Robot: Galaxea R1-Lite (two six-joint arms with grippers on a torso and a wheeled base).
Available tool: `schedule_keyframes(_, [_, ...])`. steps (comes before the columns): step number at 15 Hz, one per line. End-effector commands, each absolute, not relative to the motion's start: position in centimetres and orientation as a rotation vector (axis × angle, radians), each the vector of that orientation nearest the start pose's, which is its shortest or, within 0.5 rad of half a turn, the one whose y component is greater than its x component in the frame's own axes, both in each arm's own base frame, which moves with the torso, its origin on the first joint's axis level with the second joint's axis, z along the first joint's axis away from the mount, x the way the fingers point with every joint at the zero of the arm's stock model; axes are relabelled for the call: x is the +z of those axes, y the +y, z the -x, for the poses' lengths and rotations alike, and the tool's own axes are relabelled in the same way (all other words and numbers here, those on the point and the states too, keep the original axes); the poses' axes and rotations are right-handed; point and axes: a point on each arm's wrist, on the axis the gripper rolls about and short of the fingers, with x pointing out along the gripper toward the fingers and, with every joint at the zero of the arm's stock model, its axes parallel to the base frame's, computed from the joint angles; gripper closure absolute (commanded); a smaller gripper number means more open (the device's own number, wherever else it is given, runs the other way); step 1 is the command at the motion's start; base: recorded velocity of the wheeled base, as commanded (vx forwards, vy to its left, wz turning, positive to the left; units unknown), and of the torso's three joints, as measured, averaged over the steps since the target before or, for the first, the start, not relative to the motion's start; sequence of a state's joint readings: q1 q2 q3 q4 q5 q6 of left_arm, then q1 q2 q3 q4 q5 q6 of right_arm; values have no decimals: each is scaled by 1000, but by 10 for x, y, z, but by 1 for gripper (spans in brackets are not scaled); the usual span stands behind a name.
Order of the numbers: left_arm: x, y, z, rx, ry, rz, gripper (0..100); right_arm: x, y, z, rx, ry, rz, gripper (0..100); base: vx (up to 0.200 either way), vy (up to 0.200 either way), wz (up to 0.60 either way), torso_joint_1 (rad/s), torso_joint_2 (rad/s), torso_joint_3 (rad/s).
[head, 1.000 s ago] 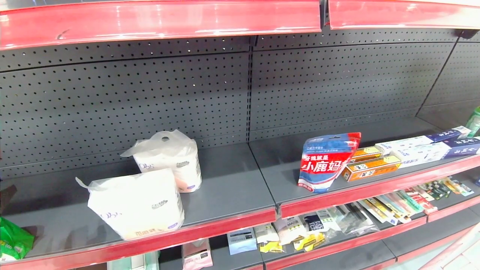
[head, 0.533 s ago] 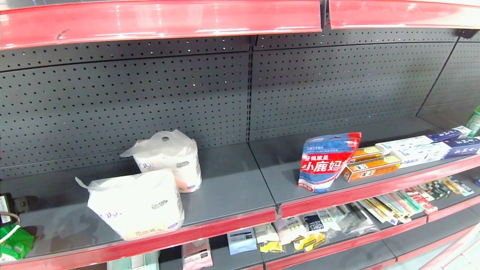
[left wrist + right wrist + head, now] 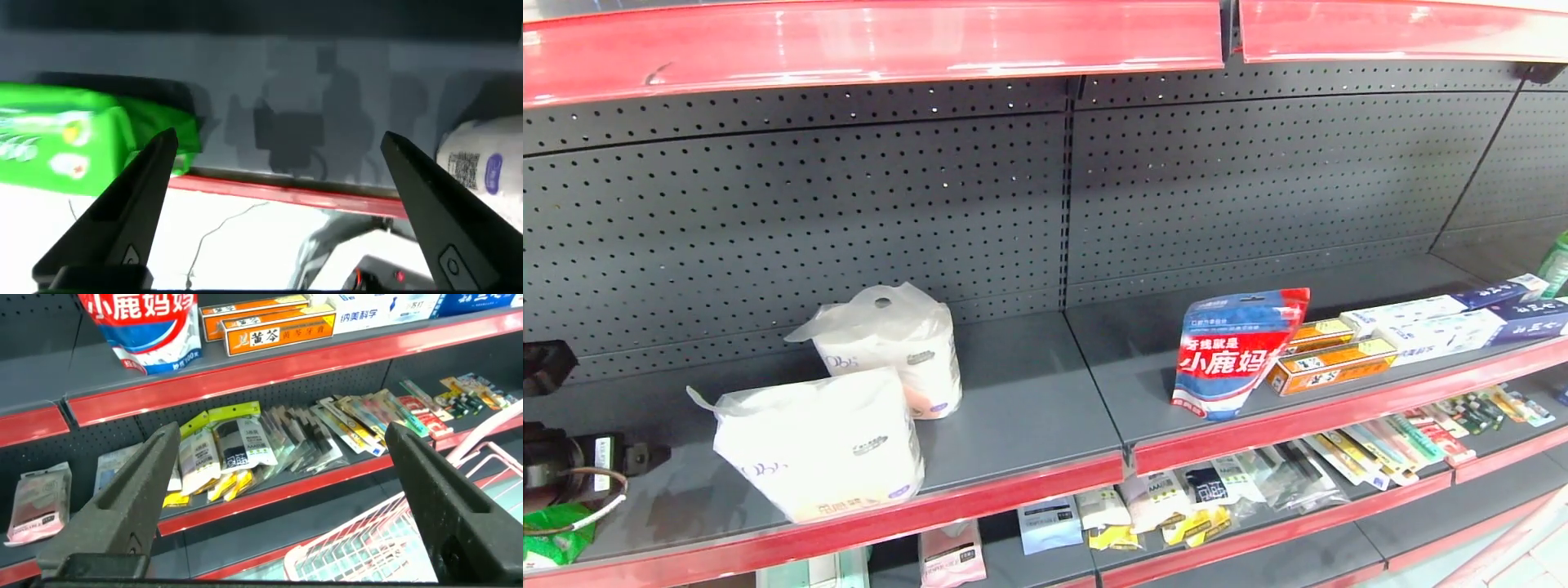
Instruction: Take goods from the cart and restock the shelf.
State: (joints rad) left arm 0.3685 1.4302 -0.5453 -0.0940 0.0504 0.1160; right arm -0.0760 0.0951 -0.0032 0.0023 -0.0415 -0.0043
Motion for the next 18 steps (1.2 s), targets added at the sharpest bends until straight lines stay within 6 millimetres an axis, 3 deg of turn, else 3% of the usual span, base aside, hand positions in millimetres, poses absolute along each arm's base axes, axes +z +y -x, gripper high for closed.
schedule_keyframes(1, [125,73,-196,323,866,11,0,78,0,16,-116,95,3,0,0,0,0,0,0,0])
schedule_keyframes(18, [74,71,-231,195,1007,31,0,78,0,16,-118,97,3,0,0,0,0,0,0,0])
